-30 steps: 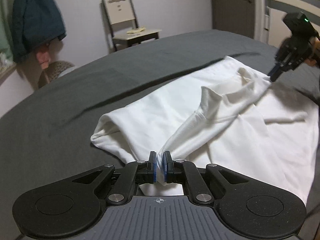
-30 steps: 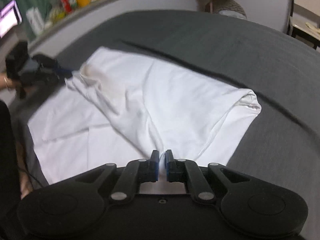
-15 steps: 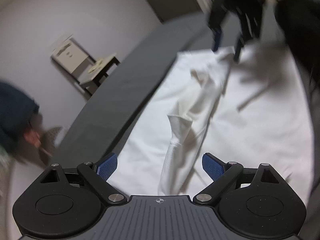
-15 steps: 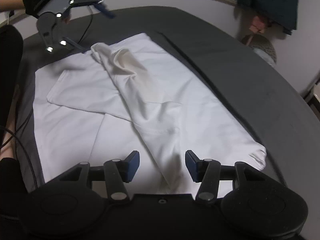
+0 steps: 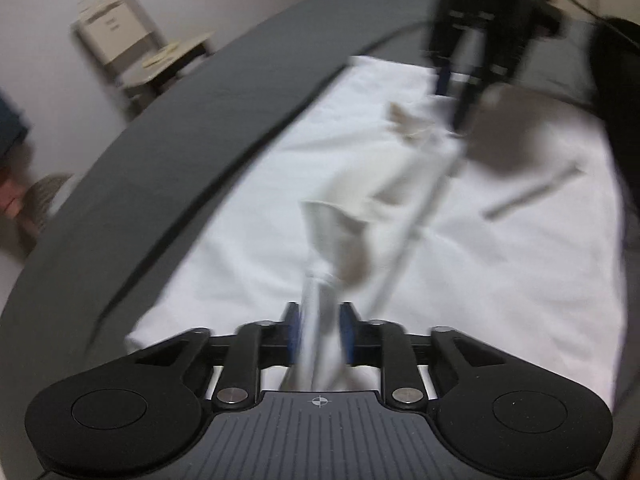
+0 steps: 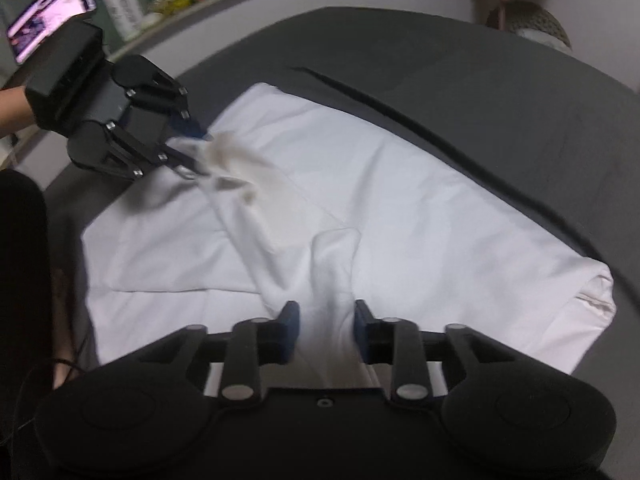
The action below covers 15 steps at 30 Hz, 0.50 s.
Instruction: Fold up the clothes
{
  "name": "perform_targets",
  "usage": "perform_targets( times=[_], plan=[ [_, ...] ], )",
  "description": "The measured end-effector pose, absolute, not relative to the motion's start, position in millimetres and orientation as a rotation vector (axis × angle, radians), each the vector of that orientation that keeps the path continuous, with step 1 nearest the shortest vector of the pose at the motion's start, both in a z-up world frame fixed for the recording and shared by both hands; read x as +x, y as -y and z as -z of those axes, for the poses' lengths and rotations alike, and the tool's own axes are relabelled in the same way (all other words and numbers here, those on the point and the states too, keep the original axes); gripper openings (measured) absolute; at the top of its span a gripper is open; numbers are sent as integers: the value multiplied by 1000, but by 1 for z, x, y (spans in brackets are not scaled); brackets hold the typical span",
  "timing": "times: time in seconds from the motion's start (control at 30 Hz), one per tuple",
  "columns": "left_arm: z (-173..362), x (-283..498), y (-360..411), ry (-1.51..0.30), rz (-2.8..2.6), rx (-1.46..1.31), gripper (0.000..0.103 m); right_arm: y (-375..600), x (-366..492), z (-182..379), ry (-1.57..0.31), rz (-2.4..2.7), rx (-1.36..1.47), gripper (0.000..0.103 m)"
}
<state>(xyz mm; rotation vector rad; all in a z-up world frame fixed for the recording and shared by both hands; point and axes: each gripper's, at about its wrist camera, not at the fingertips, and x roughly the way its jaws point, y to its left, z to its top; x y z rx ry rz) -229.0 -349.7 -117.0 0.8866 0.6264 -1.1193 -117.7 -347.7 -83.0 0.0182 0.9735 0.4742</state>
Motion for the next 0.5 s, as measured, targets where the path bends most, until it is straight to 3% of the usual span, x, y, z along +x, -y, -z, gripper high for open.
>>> perform_targets(
  times=[0.23, 0.3, 0.43, 0.5],
  plan=[
    [118, -273, 317, -529, 1227, 994, 6, 316, -164, 76, -951, -628, -208, 18],
    [123, -277, 311, -560, 1228, 1014, 6, 308, -176, 80, -984, -662, -260, 10],
    [122, -276, 302, -641, 1215, 974, 7, 304, -185, 91, -1044, -645, -308, 11],
    [112, -270, 295, -658, 1202, 887, 7, 314, -188, 85, -1018, -622, -235, 17]
  ],
)
